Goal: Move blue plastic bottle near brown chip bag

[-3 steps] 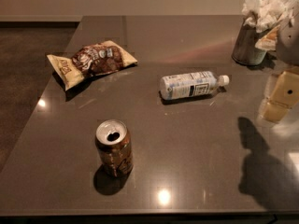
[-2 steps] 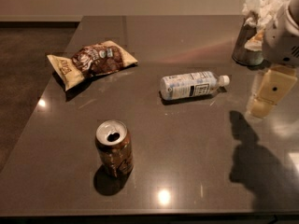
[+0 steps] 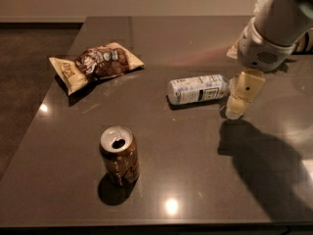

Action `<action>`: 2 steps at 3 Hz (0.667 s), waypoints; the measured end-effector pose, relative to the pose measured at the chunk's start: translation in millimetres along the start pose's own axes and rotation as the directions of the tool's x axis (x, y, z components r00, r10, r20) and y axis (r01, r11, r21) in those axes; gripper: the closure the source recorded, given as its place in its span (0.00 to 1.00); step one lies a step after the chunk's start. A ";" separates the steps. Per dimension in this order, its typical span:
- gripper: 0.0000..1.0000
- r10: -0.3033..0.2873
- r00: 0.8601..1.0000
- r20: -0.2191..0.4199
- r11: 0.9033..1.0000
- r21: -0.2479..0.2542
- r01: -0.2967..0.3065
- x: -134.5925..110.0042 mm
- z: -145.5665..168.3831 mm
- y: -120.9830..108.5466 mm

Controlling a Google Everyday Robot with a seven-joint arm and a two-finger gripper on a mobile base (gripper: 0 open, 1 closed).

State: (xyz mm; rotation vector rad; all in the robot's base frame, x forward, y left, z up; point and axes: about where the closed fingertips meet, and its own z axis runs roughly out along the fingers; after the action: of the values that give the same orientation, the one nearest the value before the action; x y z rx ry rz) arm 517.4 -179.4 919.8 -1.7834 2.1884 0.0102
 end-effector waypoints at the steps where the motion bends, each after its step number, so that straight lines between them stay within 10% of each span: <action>1: 0.00 -0.031 0.999 0.015 0.999 -0.037 0.032 -7.0 37.1 -23.8; 2: 0.00 -0.062 0.998 0.028 0.997 -0.052 0.063 -11.8 57.2 -37.5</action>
Offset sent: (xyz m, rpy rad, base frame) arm 0.0725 0.0190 -0.0599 0.0261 0.0394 0.1166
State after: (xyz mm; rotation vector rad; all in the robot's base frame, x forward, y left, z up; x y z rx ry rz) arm 568.9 -164.9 875.6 -1.8688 2.1323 0.0774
